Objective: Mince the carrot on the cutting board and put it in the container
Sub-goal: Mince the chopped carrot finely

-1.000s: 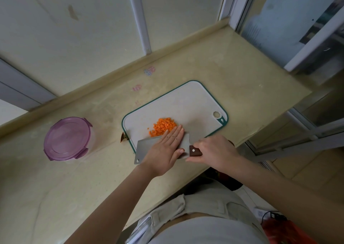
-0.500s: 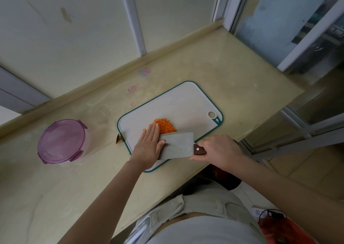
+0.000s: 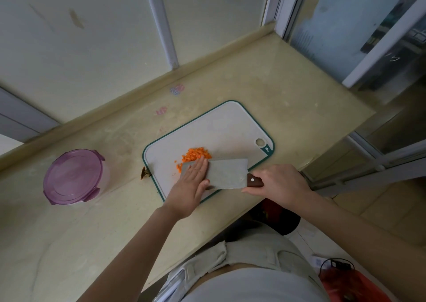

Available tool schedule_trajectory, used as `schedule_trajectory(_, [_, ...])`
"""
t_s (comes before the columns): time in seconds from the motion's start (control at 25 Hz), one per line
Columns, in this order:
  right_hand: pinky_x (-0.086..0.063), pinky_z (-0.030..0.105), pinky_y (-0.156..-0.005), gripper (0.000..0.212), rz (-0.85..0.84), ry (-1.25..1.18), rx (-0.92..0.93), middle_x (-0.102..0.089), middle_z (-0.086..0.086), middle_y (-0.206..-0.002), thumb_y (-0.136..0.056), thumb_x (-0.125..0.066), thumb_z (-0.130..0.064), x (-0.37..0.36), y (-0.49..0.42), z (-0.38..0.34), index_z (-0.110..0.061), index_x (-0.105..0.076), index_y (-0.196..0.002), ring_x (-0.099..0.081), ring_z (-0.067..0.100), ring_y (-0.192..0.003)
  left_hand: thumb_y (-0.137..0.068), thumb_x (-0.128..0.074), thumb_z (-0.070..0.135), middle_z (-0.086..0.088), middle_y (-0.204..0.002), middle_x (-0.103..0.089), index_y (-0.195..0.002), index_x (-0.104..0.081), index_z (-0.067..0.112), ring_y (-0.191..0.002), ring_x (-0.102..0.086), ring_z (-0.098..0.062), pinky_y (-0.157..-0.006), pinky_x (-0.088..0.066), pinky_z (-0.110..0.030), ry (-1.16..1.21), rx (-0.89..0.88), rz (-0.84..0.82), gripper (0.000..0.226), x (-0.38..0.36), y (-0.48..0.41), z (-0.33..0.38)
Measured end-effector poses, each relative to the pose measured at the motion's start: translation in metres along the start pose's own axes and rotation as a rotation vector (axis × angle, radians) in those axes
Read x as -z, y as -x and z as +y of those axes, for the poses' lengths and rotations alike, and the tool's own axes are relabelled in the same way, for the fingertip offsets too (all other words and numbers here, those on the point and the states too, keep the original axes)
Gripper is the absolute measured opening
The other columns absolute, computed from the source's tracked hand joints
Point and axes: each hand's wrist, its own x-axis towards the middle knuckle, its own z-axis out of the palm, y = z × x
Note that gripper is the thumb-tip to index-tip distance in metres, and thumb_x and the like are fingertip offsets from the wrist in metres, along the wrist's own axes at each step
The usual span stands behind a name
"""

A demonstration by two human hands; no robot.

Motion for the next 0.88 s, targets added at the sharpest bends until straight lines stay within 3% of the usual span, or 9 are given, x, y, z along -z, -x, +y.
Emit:
schedule_trajectory(0.12, [-0.004,0.016,-0.043,0.051,0.082,0.014,0.023,-0.052,-0.005,-0.048,-0.07,-0.065,-0.066,-0.002,0.0,0.004,-0.019,-0.052,-0.055,-0.052,0.016,-0.041,-0.085,0.012,0.066,0.002,-0.154,0.008,-0.144,0.006,0.018,-0.141,0.01,-0.007,-0.113,0.01,-0.019,-0.083,0.202,0.05,0.076,0.003,0.002,-0.021])
schedule_trajectory(0.2, [-0.006,0.017,-0.042,0.052,0.087,0.011,-0.009,-0.05,-0.005,-0.046,-0.068,-0.067,-0.066,-0.003,0.001,0.008,-0.019,-0.05,-0.053,-0.049,0.015,-0.038,-0.096,0.001,0.049,-0.004,-0.156,0.009,-0.146,0.006,0.013,-0.141,0.011,-0.009,-0.113,0.01,-0.021,-0.15,0.339,0.022,0.062,0.008,0.003,-0.032])
schedule_trajectory(0.32, [-0.013,0.017,-0.038,0.054,0.197,-0.022,-0.061,-0.044,-0.006,-0.04,-0.066,-0.064,-0.066,-0.002,-0.001,0.014,-0.021,-0.039,-0.05,-0.043,0.014,-0.032,-0.1,-0.013,0.033,-0.006,-0.157,-0.003,-0.149,-0.008,0.008,-0.144,0.003,-0.013,-0.114,0.007,-0.022,-0.077,0.428,0.115,0.055,0.014,0.007,-0.032])
schedule_trajectory(0.44, [-0.018,0.016,-0.038,0.052,0.228,-0.084,-0.084,-0.045,-0.004,-0.039,-0.066,-0.069,-0.063,-0.001,-0.012,0.021,-0.018,-0.047,-0.05,-0.045,0.015,-0.032,-0.101,-0.025,0.028,-0.008,-0.153,-0.024,-0.146,-0.028,0.009,-0.143,-0.017,-0.02,-0.117,-0.008,-0.029,-0.035,0.443,0.239,0.049,0.015,0.008,-0.03])
schedule_trajectory(0.52, [-0.026,0.021,-0.04,0.053,0.234,-0.175,-0.096,-0.051,0.0,-0.047,-0.074,-0.06,-0.065,-0.002,-0.028,0.021,-0.016,-0.054,-0.057,-0.051,0.018,-0.04,-0.1,-0.032,0.024,-0.011,-0.149,-0.032,-0.142,-0.035,0.008,-0.138,-0.027,-0.026,-0.115,-0.019,-0.035,-0.044,0.464,0.247,0.045,0.013,0.009,-0.032])
schedule_trajectory(0.6, [-0.036,0.028,-0.049,0.061,0.116,-0.425,-0.188,-0.054,0.006,-0.059,-0.078,-0.039,-0.071,0.0,-0.047,0.019,-0.014,-0.057,-0.066,-0.052,0.017,-0.052,-0.099,-0.037,0.019,-0.013,-0.145,-0.037,-0.14,-0.039,0.006,-0.135,-0.032,-0.028,-0.112,-0.024,-0.035,-0.027,0.48,0.268,0.043,0.014,0.01,-0.035])
schedule_trajectory(0.68, [-0.036,0.03,-0.05,0.067,0.078,-0.594,-0.194,-0.051,0.004,-0.055,-0.077,-0.033,-0.075,0.004,-0.066,0.015,-0.013,-0.058,-0.066,-0.046,0.013,-0.049,-0.098,-0.04,0.013,-0.015,-0.135,-0.046,-0.133,-0.045,0.003,-0.127,-0.041,-0.031,-0.105,-0.031,-0.036,0.038,0.491,0.424,0.037,0.022,0.008,-0.032])
schedule_trajectory(0.8, [-0.025,0.026,-0.043,0.054,0.141,-0.36,-0.102,-0.041,-0.004,-0.047,-0.08,-0.053,-0.066,0.015,-0.087,0.013,-0.019,-0.042,-0.057,-0.043,0.014,-0.046,-0.096,-0.038,0.015,-0.012,-0.115,-0.051,-0.118,-0.051,0.003,-0.107,-0.051,-0.028,-0.092,-0.04,-0.037,0.109,0.458,0.741,0.028,0.046,-0.001,-0.016])
schedule_trajectory(0.88, [-0.018,0.02,-0.041,0.051,0.193,-0.187,-0.037,-0.047,-0.002,-0.048,-0.074,-0.066,-0.063,0.016,-0.096,0.012,-0.019,-0.048,-0.057,-0.05,0.019,-0.047,-0.096,-0.033,0.02,-0.009,-0.112,-0.05,-0.116,-0.051,0.005,-0.105,-0.049,-0.023,-0.092,-0.038,-0.032,0.098,0.363,0.798,0.031,0.06,-0.008,-0.004])
